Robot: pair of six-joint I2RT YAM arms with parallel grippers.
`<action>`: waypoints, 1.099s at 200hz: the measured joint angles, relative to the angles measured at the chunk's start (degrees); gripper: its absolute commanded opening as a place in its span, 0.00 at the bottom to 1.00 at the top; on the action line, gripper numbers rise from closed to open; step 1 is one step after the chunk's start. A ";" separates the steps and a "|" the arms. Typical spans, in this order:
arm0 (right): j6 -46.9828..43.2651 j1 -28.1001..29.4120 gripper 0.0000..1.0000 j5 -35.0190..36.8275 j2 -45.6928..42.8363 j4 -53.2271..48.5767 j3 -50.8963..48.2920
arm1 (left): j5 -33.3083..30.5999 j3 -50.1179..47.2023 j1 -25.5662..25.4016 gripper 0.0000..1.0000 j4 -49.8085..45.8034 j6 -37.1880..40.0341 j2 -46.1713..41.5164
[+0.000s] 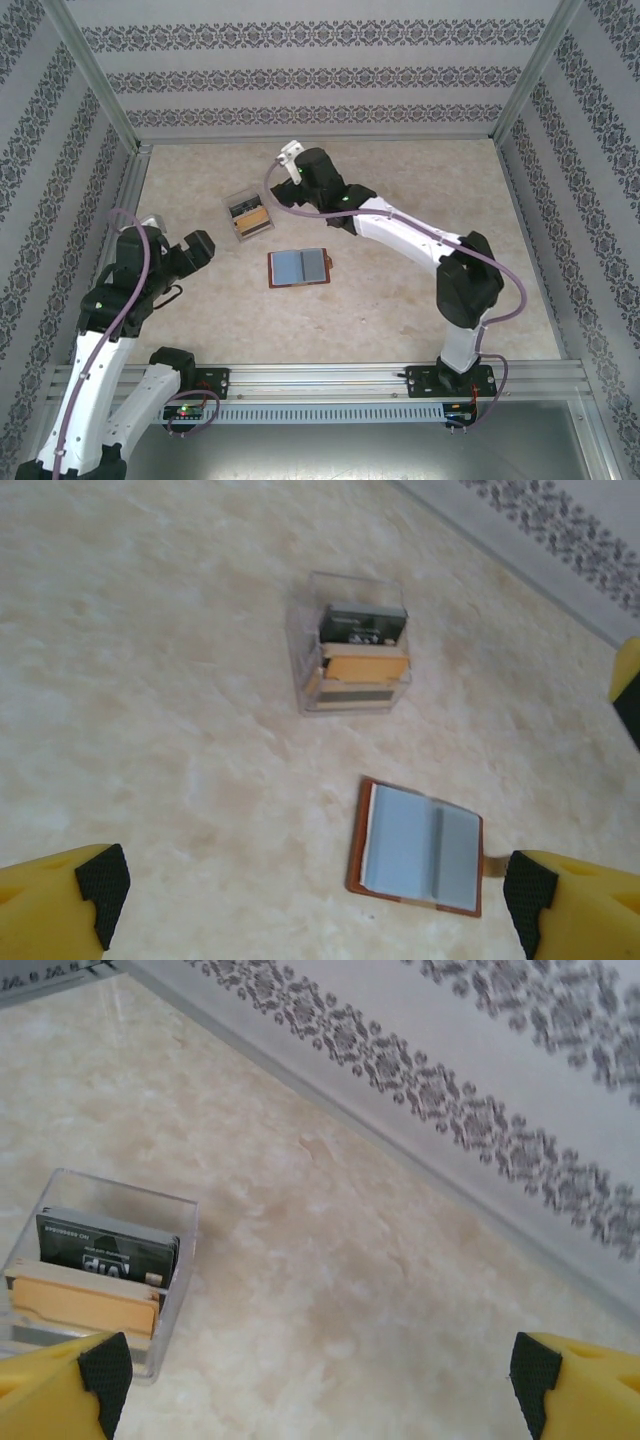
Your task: Take the credit cards out of the card holder
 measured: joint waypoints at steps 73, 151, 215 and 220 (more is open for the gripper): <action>27.39 -7.67 0.98 -19.12 -9.53 -2.97 -18.75 | 15.61 -10.58 -0.50 0.49 12.72 -2.25 13.09; 40.33 0.57 0.98 -25.42 -10.05 -3.28 -26.99 | 19.80 -13.09 -8.09 0.01 24.83 -3.61 29.73; 44.30 1.97 0.75 -26.29 -5.81 -2.67 -28.61 | 19.54 -13.09 -12.52 0.00 31.58 -3.56 41.03; 44.24 1.95 0.73 -26.32 -5.44 -2.67 -28.65 | 19.54 -13.09 -12.83 0.00 32.00 -3.58 41.70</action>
